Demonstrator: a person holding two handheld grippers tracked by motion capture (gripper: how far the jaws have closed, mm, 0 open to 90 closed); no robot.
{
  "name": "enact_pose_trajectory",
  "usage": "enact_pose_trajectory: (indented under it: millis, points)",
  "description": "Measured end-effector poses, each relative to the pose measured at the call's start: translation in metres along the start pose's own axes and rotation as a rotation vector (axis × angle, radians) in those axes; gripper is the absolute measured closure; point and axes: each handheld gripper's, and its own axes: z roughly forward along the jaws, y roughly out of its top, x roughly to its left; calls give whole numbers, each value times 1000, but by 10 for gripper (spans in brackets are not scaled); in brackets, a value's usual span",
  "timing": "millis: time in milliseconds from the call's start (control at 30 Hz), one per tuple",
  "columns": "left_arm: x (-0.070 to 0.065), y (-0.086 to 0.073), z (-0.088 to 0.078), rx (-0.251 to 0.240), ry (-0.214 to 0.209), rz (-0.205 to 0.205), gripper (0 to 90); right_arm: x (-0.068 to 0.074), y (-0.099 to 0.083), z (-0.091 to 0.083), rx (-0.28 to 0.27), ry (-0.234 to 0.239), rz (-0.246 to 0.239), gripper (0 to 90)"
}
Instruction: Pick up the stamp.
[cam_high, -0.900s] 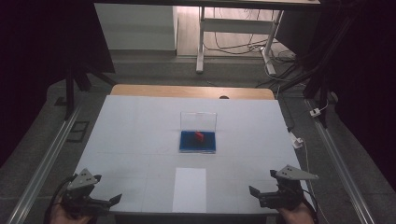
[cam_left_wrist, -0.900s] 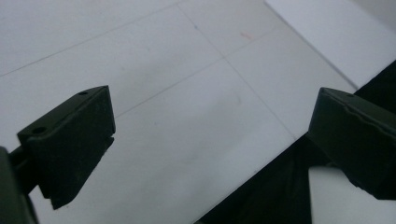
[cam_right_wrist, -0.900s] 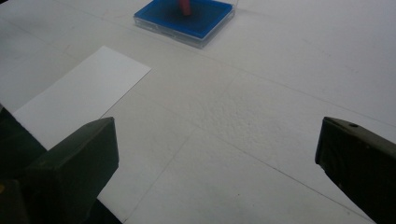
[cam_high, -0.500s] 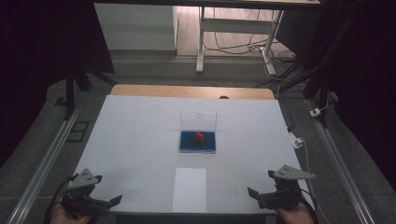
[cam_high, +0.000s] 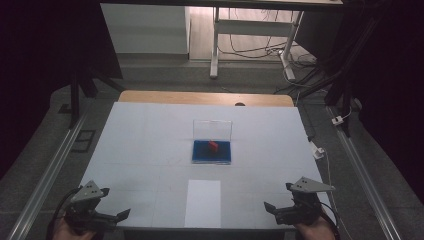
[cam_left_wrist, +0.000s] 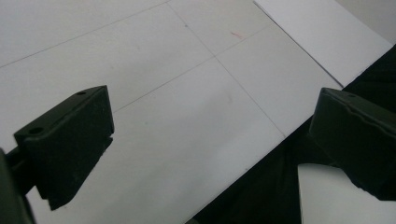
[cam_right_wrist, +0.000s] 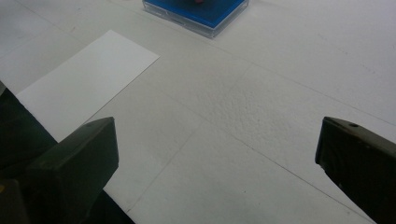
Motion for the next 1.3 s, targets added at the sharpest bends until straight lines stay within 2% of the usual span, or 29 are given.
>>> enact_pose_trajectory:
  millis: [467, 867, 967, 1100, 1300]
  points:
    - [1, 0, 1, 5, 4, -9, 6, 7, 11, 3, 3, 10, -54, 0]
    - [-1, 0, 2, 15, 13, -3, 6, 12, 23, 17, 4, 71, -89, 0]
    - [-1, 1, 2, 18, 13, -1, 6, 13, 26, 23, 4, 102, -84, 0]
    - [-1, 1, 3, 25, 17, 4, 7, 14, 30, 27, 4, 118, -85, 0]
    - [-3, 1, 4, 37, 27, 18, 6, 17, 39, 35, -3, 142, -124, 0]
